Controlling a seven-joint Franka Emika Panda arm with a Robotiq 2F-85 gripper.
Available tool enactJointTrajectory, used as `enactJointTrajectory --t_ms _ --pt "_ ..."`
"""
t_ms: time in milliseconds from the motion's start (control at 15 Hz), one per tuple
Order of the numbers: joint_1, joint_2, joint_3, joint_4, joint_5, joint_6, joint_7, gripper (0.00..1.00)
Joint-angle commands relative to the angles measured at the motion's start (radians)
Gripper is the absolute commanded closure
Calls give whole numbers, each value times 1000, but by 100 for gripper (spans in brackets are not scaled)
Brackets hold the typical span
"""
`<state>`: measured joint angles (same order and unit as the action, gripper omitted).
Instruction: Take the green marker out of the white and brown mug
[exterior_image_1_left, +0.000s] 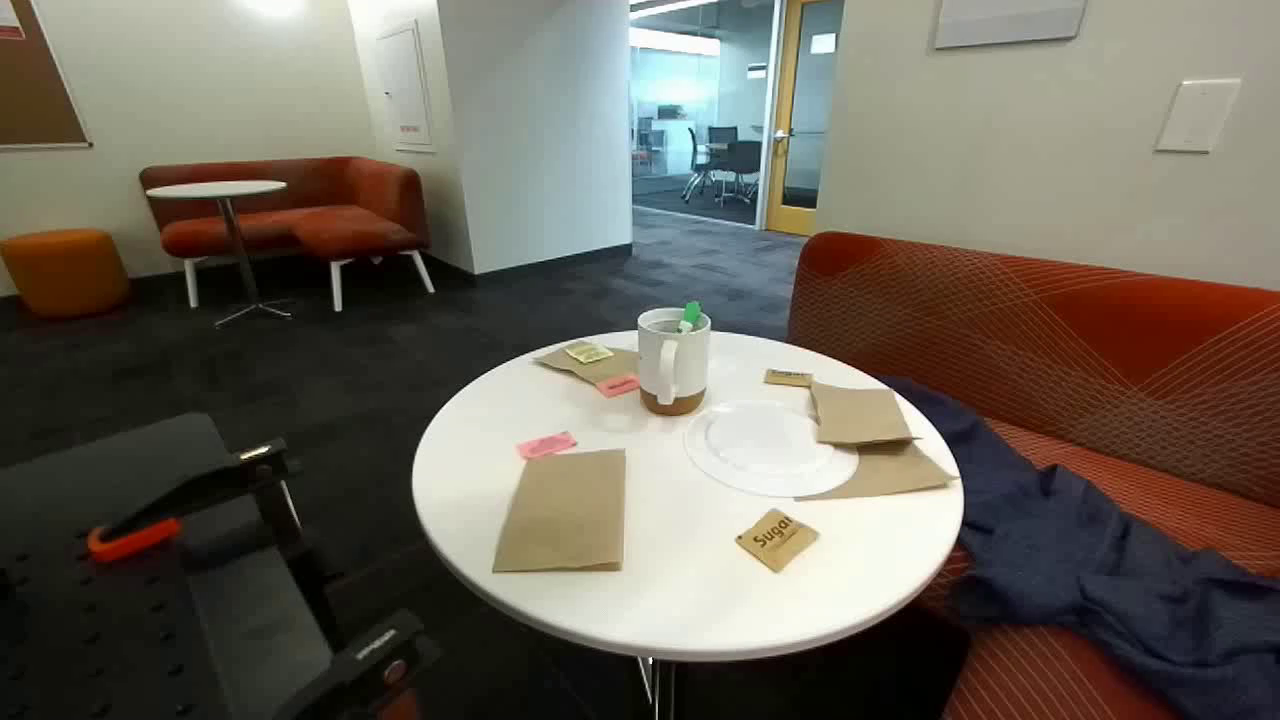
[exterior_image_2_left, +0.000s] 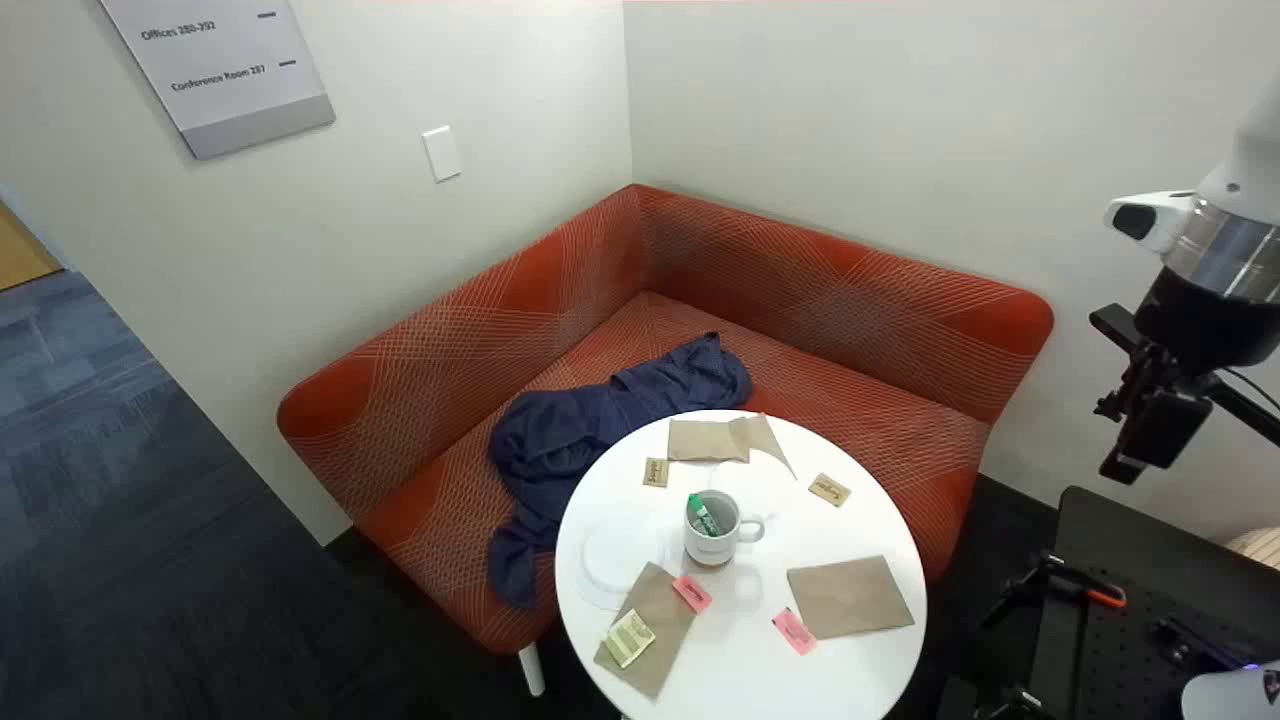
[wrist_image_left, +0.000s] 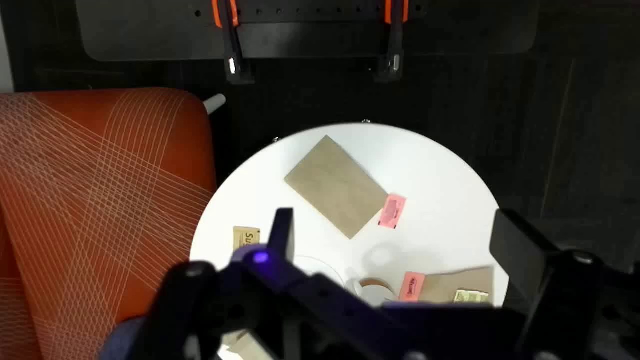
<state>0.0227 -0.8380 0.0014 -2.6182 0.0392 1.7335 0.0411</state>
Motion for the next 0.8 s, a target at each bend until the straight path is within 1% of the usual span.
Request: enactJointTrajectory --t_ms 0,667,733 --pt "-7 1 5 2 4 -2 -4 0" --pt "-7 1 5 2 4 -2 -4 0" --pt "-4 5 8 1 9 17 -1 0"
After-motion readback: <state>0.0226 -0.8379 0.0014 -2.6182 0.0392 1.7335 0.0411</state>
